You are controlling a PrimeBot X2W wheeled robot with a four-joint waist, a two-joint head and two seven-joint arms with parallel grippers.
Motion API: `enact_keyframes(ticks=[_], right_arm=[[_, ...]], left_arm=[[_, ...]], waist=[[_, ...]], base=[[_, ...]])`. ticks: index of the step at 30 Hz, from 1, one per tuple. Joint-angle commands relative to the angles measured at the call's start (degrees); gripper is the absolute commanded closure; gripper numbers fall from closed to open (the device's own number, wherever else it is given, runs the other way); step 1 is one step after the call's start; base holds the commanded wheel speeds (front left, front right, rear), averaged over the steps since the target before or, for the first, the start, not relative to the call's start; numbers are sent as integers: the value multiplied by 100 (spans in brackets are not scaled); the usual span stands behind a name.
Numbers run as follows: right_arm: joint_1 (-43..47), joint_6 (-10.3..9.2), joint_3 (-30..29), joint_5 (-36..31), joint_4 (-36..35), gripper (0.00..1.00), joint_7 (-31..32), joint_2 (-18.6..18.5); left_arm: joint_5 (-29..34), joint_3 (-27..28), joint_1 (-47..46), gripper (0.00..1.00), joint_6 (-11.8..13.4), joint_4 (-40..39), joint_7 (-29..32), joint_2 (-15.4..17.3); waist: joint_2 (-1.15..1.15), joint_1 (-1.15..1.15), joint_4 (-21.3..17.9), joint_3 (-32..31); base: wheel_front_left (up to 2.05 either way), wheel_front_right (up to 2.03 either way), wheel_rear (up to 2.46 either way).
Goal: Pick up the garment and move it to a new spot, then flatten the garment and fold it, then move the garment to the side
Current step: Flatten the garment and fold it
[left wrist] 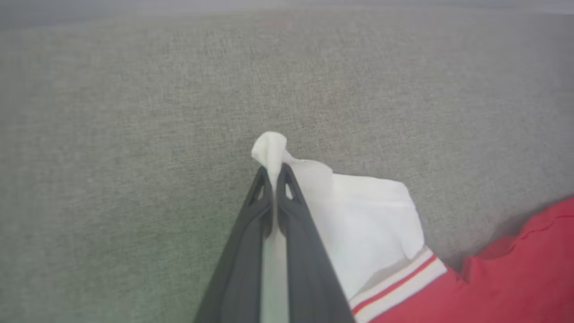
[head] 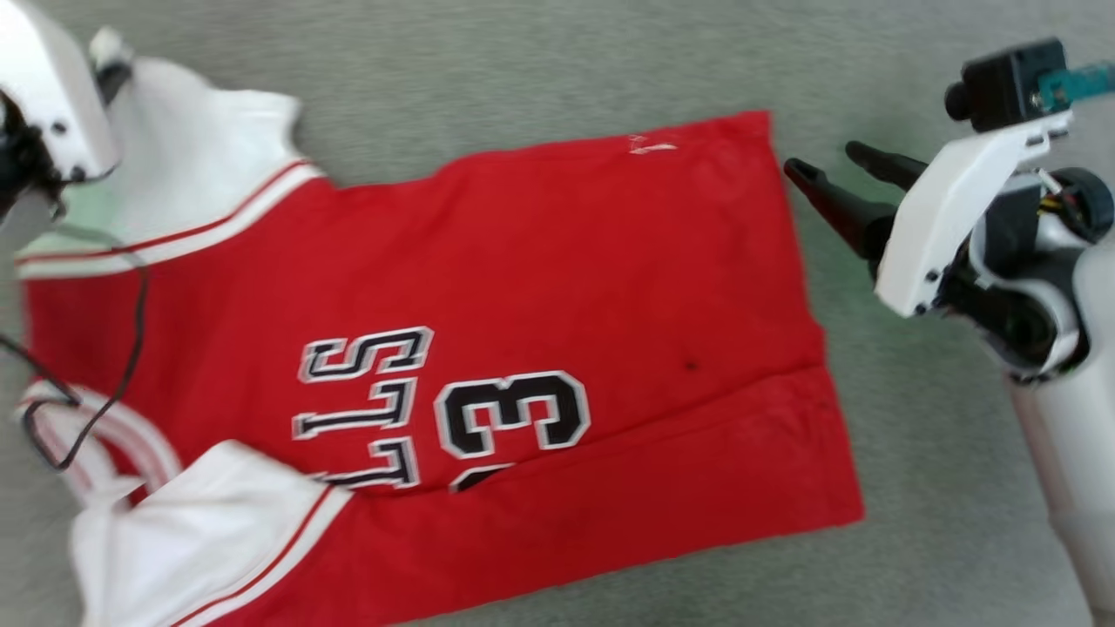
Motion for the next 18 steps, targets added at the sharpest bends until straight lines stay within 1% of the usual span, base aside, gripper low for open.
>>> enact_keyframes(ticks=[1, 3, 7, 11, 13, 14, 15, 16, 18], right_arm=[[-96, -2, 14, -5, 66, 0, 89, -56], [-337, -2, 18, 11, 264, 0, 383, -65], [-674, -2, 11, -66, 719, 0, 863, -111], [-831, -2, -7, -262, 1307, 0, 1285, -105], [-799, -6, 6, -325, 1628, 0, 1528, -26], [-786, -6, 3, -356, 1734, 31, 1613, 12], [-778, -6, 11, -368, 1820, 69, 1684, 62], [-770, -5, 13, -364, 1900, 100, 1757, 116], [-755, -3, 49, -384, 1997, 100, 1873, 166]], left_arm=[[29, -29, -90, 100, -46, 0, -59, -45], [76, -121, -181, 100, -178, 2, -201, -189], [177, -283, -361, 100, -398, -53, -378, -348], [200, -372, -360, 100, -497, -74, -530, -456], [198, -383, -315, 100, -525, -67, -611, -496], [193, -395, -287, 100, -544, -62, -639, -518], [189, -402, -263, 100, -547, -56, -663, -536], [182, -407, -235, 100, -562, -48, -694, -550], [163, -413, -188, 100, -599, -28, -745, -561]], waist=[[0, -1, 301, -137], [0, -1, 486, -144], [0, -1, 769, -98], [0, -1, 937, -41], [0, -1, 982, -35], [0, -1, 1004, -31], [0, -1, 1019, -27], [0, -1, 1030, -30], [0, -1, 1047, -52]], base=[[0, 0, 0], [0, 0, 0], [0, 0, 0], [0, 0, 0], [0, 0, 0], [0, 0, 0], [0, 0, 0], [0, 0, 0], [0, 0, 0]])
